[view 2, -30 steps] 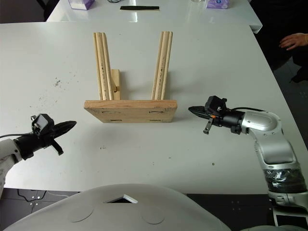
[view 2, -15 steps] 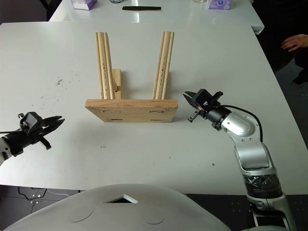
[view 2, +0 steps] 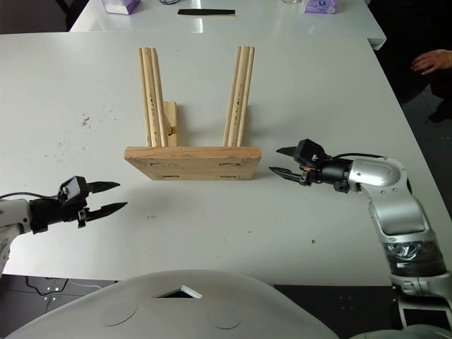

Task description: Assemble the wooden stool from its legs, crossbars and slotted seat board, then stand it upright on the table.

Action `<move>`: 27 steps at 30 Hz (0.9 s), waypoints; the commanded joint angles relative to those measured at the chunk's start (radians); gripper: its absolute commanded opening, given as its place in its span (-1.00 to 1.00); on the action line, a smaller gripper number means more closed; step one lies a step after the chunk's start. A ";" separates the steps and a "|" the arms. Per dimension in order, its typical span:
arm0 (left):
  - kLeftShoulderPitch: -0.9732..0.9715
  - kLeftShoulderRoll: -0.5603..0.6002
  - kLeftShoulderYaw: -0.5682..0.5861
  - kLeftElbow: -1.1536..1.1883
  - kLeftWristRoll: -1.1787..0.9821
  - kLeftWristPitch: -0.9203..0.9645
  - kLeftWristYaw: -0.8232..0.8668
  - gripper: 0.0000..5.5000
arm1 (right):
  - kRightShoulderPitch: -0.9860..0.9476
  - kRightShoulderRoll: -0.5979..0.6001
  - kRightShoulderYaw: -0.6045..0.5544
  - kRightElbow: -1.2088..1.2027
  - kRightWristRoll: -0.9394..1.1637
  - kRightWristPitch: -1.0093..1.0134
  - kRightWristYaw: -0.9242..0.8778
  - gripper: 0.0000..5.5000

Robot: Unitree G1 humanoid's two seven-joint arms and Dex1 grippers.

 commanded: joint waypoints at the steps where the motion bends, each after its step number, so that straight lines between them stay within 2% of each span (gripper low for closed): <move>1: -0.002 -0.059 -0.047 -0.036 0.032 -0.027 0.063 0.07 | -0.158 -0.012 0.062 0.104 0.020 -0.052 0.159 -0.04; 6: -0.110 -0.057 -0.093 0.035 0.082 -0.094 0.055 0.07 | -0.208 0.029 0.130 0.114 0.024 -0.042 0.222 -0.04; 12: -0.203 -0.016 -0.114 0.122 0.103 -0.148 0.000 0.07 | -0.169 0.021 0.129 0.081 0.026 -0.055 0.240 -0.04; 20: -0.361 0.003 -0.176 0.301 0.142 -0.243 -0.091 0.07 | -0.128 0.082 0.138 0.053 0.006 -0.054 0.146 -0.04; 27: -0.505 -0.039 -0.244 0.430 0.152 -0.292 -0.144 0.07 | -0.155 0.150 0.183 0.096 -0.031 -0.079 0.093 -0.04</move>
